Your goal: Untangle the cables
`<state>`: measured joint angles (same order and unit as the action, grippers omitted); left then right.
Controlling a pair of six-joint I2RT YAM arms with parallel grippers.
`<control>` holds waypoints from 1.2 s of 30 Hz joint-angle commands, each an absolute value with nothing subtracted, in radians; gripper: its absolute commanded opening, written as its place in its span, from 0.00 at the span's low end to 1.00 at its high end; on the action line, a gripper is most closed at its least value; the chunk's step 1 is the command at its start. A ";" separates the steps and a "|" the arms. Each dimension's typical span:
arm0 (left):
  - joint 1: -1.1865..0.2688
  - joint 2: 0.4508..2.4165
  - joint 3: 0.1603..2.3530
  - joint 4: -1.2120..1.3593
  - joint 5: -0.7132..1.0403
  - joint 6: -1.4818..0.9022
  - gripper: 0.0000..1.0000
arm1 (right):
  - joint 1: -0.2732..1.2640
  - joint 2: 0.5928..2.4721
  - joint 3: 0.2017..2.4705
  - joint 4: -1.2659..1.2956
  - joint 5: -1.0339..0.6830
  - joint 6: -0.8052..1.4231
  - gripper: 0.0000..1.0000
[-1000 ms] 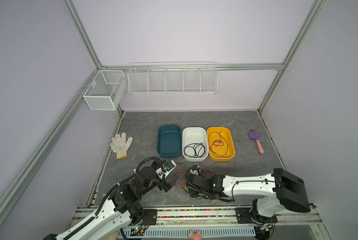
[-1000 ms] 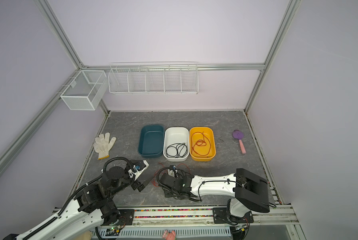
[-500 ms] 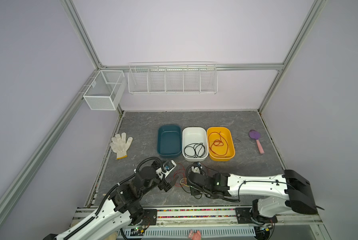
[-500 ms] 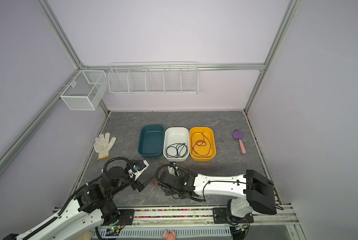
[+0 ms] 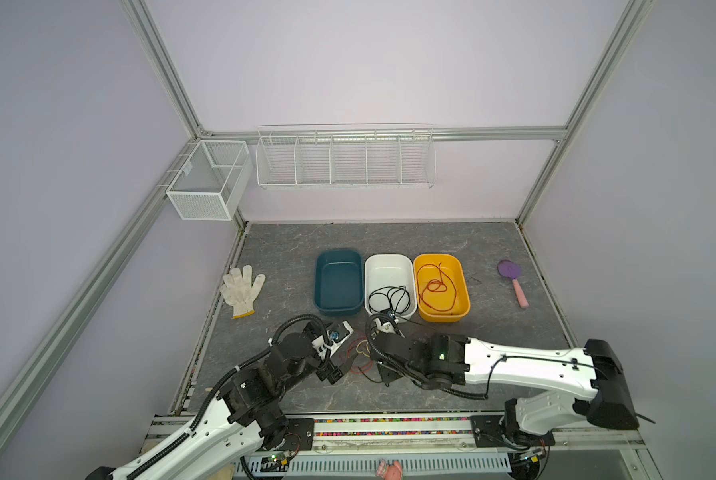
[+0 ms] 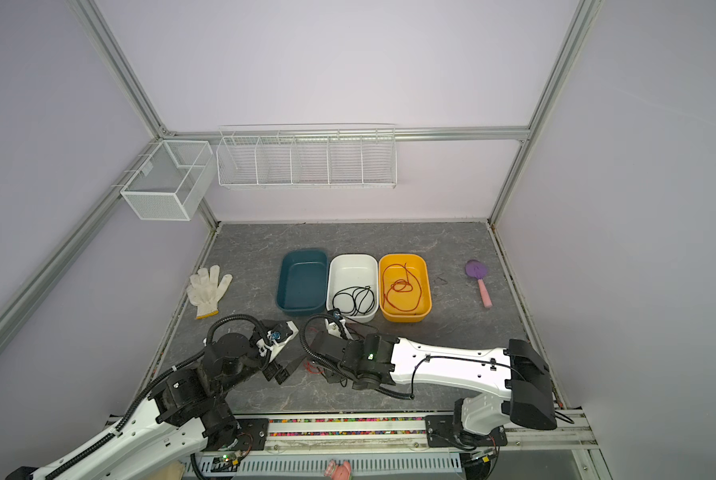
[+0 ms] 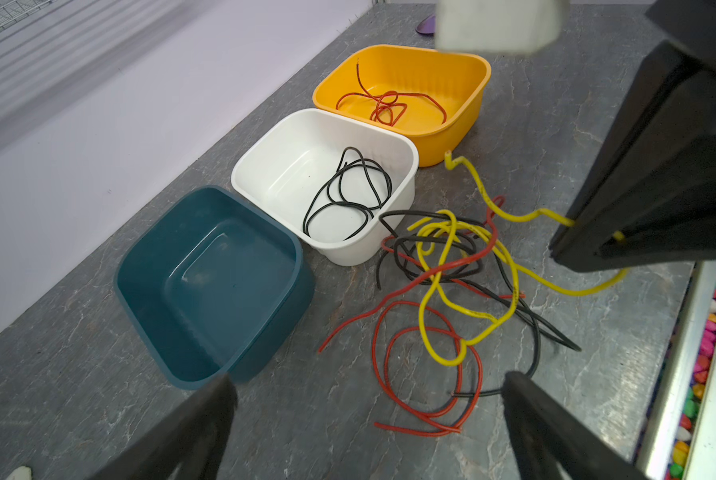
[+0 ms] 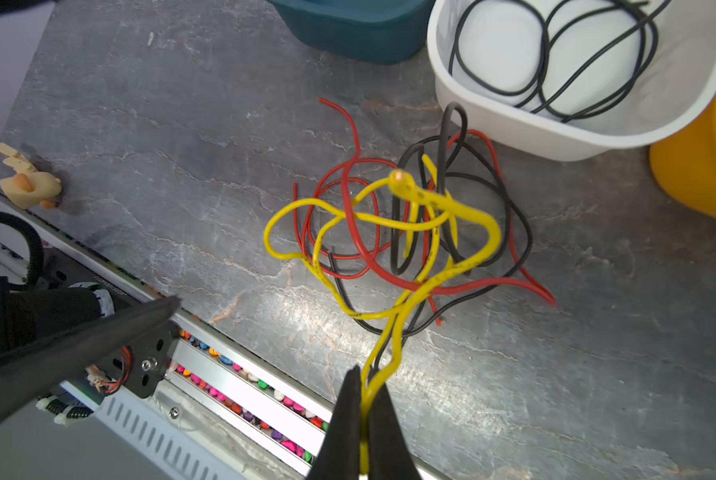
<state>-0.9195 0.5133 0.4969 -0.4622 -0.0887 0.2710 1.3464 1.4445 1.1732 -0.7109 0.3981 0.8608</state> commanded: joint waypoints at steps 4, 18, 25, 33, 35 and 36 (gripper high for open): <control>-0.930 0.514 0.491 -0.473 -0.054 0.291 1.00 | 1.354 1.401 1.182 -0.746 0.433 0.754 0.07; -0.930 0.542 0.557 -0.382 0.147 0.072 1.00 | 1.353 1.284 1.119 -0.579 0.365 0.684 0.07; -0.930 0.578 0.602 -0.357 0.183 -0.129 0.91 | 1.353 1.224 1.066 -0.525 0.345 0.675 0.07; -0.930 0.530 0.507 -0.258 0.213 -0.402 0.65 | 1.353 1.148 0.990 -0.458 0.351 0.669 0.07; -0.930 0.514 0.491 -0.250 0.198 -0.432 0.60 | 1.353 1.138 0.980 -0.447 0.349 0.665 0.07; -0.930 0.506 0.482 -0.248 0.186 -0.449 0.54 | 1.353 1.132 0.974 -0.441 0.350 0.664 0.07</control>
<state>-0.9241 0.5285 0.5076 -0.2913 0.1902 -0.3351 1.3483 1.1591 0.9947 -0.4992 0.3500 0.6796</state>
